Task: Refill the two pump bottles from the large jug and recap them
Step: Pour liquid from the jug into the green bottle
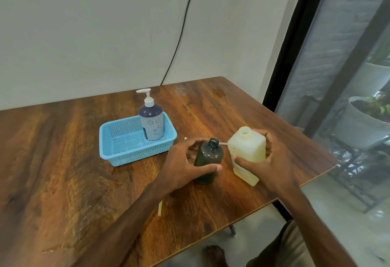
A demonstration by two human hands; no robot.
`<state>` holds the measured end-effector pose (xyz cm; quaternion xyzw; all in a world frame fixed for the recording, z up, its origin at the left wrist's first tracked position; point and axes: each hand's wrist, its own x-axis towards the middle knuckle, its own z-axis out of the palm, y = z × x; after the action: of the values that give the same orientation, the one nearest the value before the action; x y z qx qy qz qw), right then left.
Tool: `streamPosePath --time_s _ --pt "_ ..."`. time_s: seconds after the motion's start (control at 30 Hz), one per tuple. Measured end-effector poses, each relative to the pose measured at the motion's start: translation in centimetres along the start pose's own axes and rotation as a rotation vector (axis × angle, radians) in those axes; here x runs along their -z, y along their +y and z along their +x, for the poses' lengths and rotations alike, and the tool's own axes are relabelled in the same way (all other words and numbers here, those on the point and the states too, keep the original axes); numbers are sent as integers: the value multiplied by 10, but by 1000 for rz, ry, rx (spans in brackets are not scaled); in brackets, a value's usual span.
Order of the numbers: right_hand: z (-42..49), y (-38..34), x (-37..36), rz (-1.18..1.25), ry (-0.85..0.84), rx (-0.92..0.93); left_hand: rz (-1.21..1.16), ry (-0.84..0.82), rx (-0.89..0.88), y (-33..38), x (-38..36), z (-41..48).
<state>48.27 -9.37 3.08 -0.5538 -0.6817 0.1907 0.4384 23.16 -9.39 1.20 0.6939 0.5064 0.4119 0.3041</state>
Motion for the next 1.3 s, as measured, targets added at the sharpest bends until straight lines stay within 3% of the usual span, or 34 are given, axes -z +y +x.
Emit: streamPosePath --time_s 0.3,0.53,1.3 --pt "6 0 -1 -2 -84 59 39 65 -76 20 11 0" --pt "8 -2 2 -100 -123 99 153 -12 -70 21 20 3" --pt "11 -3 6 -195 -159 183 176 -83 -65 22 22 10"
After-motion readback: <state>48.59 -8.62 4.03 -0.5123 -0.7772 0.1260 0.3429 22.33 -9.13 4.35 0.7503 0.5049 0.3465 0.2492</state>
